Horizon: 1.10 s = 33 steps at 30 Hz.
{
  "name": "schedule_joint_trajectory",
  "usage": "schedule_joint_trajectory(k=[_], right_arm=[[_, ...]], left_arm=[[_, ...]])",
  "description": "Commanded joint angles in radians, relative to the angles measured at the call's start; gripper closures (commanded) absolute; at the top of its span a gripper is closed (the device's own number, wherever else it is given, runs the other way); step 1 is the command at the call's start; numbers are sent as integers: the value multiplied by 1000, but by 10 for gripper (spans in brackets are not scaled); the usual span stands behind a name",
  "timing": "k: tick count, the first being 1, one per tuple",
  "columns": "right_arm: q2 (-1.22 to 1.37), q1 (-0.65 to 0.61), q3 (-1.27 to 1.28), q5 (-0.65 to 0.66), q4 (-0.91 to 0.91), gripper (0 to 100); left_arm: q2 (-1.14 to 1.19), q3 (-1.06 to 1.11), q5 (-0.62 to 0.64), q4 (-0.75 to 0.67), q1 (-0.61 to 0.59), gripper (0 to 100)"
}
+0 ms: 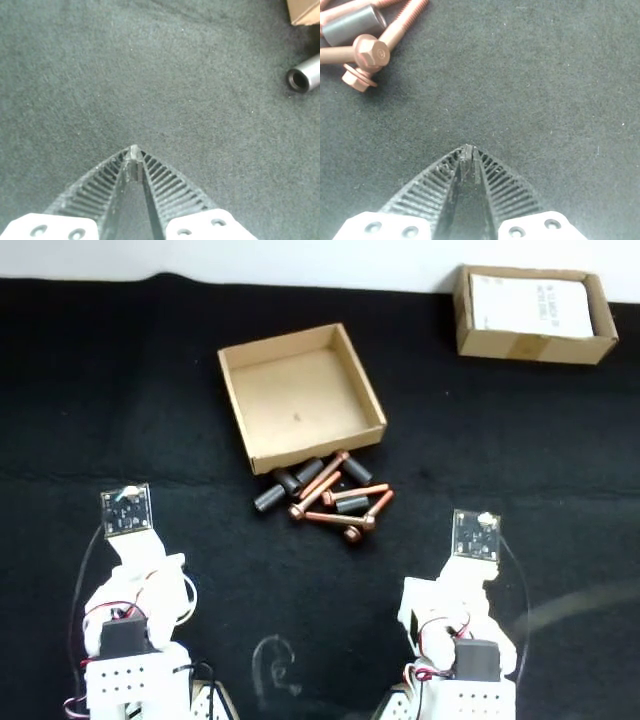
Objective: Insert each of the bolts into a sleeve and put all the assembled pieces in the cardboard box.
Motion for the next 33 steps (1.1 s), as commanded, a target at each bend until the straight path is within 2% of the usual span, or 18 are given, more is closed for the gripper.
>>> schedule_joint_trajectory(k=[1,7,11,16,21,27,33], right_arm=[[-5,-5,134,5,-10,991],[-5,-5,134,5,-10,991],[-5,-5,134,5,-10,991],[-5,-5,134,5,-10,991],[-5,-5,134,5,-10,991],[-5,-5,134,5,-10,991],[-5,-5,134,5,-10,991]], left_arm=[[-7,24,-2,-3,-8,987],[-7,24,-5,2,-8,987],[-7,24,-5,-15,64,987],[-8,-36,-6,-60,64,987],[-8,-163,-6,-160,41,987],[-8,-338,-8,-170,-35,986],[1,-533,-5,-169,-31,986]])
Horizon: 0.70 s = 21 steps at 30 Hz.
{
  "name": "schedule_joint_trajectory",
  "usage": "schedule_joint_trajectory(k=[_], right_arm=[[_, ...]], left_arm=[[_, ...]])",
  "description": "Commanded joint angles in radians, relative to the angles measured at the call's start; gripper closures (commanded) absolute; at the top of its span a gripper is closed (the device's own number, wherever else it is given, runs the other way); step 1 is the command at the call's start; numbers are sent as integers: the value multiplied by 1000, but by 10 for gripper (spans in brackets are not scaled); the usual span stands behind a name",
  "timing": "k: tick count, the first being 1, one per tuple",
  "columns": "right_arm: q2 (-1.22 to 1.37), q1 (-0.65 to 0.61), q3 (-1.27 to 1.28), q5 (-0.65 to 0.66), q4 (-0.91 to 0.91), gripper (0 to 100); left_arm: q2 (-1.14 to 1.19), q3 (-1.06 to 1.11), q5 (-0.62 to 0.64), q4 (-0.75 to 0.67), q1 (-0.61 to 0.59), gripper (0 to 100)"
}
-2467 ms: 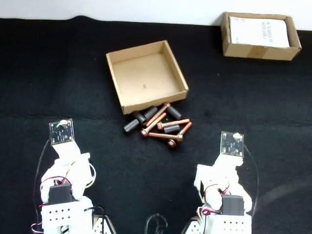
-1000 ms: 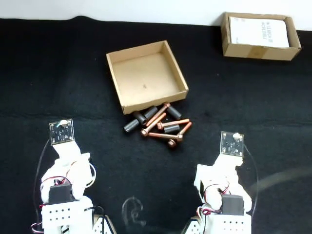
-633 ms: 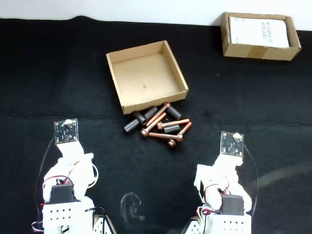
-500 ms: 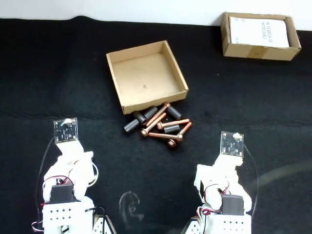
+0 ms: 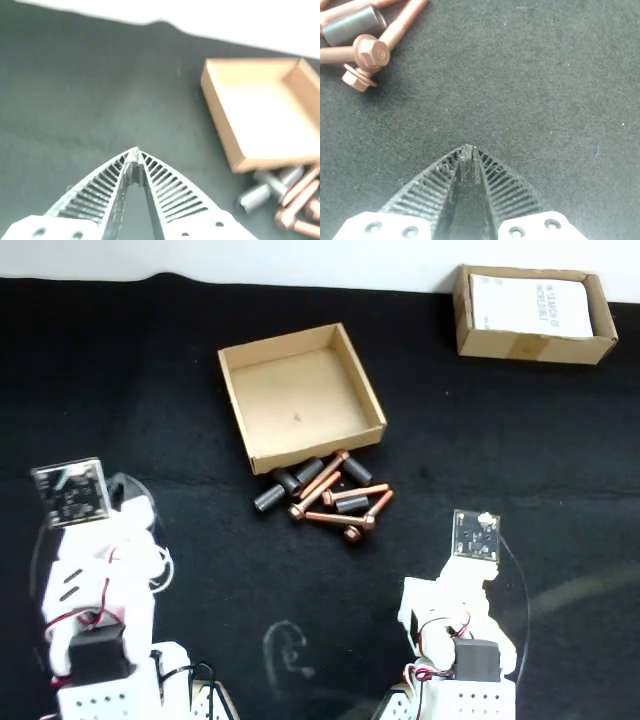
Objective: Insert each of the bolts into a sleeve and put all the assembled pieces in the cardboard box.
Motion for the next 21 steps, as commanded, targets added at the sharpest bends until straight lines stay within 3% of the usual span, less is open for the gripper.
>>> schedule_joint_trajectory(k=[1,9,14,21], right_arm=[[-5,-5,134,5,-10,991],[-5,-5,134,5,-10,991],[-5,-5,134,5,-10,991],[-5,-5,134,5,-10,991]], left_arm=[[1,-137,-3,-14,-10,986],[51,-263,2,-38,58,986],[325,-455,101,-166,59,986],[730,-759,124,-173,64,986]])
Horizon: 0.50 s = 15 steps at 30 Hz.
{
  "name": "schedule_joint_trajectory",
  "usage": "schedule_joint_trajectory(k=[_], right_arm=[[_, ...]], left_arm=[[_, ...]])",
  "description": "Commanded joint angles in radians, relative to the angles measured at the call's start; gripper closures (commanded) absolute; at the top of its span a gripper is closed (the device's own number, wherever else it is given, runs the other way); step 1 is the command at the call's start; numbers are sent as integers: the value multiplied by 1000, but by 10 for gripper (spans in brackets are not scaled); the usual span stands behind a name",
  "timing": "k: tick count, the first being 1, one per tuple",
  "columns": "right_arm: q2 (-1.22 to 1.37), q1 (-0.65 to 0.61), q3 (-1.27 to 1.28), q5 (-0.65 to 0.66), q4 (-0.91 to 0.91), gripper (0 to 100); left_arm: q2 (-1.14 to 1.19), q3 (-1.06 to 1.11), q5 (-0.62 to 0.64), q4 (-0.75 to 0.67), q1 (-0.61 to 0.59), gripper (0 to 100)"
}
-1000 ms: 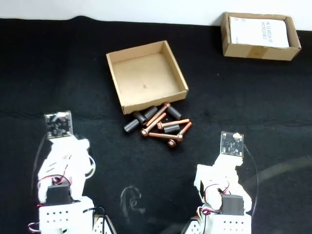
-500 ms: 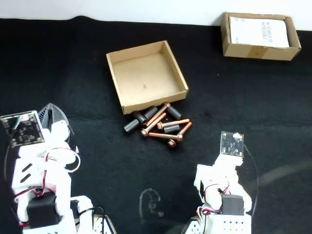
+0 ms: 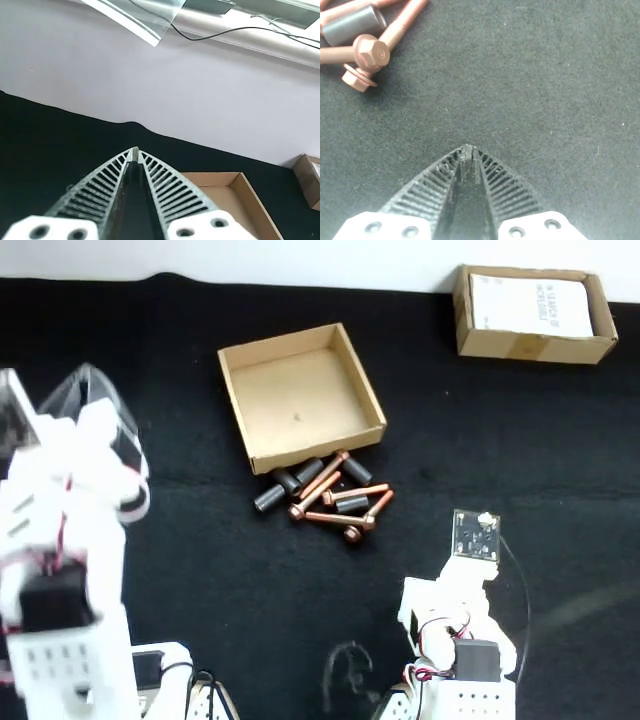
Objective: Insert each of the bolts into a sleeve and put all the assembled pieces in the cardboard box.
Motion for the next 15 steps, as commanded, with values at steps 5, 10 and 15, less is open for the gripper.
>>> schedule_joint_trajectory(k=[5,10,15], right_arm=[[-5,-5,134,5,-10,991],[-5,-5,134,5,-10,991],[-5,-5,134,5,-10,991]], left_arm=[[320,-93,8,8,16,986],[472,24,8,264,45,986],[544,53,9,474,90,986]])
